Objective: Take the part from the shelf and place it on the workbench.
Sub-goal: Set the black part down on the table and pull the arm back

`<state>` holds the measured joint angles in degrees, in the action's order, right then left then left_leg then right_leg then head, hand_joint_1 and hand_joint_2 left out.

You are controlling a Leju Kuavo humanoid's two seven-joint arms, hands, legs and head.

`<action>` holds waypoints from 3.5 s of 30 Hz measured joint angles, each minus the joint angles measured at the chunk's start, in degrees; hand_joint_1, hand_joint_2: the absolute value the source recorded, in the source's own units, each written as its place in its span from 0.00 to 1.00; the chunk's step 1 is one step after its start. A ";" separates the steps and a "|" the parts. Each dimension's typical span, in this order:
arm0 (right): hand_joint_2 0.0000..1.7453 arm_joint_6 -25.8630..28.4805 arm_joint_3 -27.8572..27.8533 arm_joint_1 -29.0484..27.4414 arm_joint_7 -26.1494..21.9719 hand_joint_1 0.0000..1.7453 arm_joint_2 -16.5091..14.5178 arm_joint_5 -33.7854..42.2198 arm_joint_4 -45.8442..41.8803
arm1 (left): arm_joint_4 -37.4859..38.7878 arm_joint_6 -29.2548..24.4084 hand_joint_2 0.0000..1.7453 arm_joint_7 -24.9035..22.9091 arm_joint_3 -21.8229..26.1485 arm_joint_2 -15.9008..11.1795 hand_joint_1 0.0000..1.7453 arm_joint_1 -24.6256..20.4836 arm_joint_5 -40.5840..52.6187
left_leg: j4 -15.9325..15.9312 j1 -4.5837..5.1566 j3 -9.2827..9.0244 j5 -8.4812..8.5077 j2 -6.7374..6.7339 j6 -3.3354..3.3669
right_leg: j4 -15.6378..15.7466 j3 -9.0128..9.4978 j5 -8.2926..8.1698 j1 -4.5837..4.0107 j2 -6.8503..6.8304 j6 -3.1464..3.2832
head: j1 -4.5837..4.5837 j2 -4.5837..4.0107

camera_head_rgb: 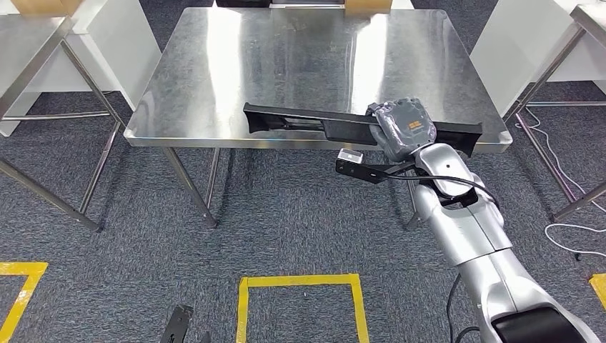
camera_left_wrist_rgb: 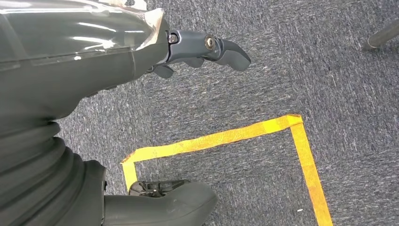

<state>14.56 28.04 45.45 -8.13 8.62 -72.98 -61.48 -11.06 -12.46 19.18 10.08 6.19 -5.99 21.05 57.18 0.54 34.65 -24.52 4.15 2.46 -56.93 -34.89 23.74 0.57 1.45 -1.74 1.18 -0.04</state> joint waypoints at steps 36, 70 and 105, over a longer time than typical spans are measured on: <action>1.00 -0.28 0.71 -1.75 -0.14 0.93 -0.22 -1.18 0.29 | -0.15 -0.64 1.00 1.12 0.51 -0.34 0.00 -0.08 1.26 | 9.79 -1.20 1.05 -3.80 -3.13 -1.86 | -0.02 1.53 2.07 1.25 -0.47 1.39 | 0.16 0.00; 1.00 3.62 2.83 3.61 -5.73 0.93 -6.94 0.61 10.21 | -0.31 -10.35 1.00 14.68 5.45 1.47 0.00 -0.28 -0.15 | 13.88 -0.22 10.80 -1.93 -3.10 -1.27 | 2.47 6.49 3.53 0.13 -1.33 2.78 | 1.08 0.00; 1.00 7.61 4.51 6.26 -9.27 0.93 -9.09 5.76 22.03 | -0.27 -6.93 1.00 6.48 6.80 1.14 0.00 -0.53 1.49 | 0.06 -0.85 1.20 0.54 -3.01 -0.09 | -0.10 0.29 1.01 0.03 -0.99 -0.51 | 1.16 0.00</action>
<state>22.17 32.55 51.72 -17.40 -0.47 -67.22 -39.45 -11.33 -19.39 25.66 16.87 7.33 -6.52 22.54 57.24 -0.32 35.85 -23.98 1.14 2.37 -57.03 -34.60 24.75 0.60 0.46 -2.25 2.34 -0.04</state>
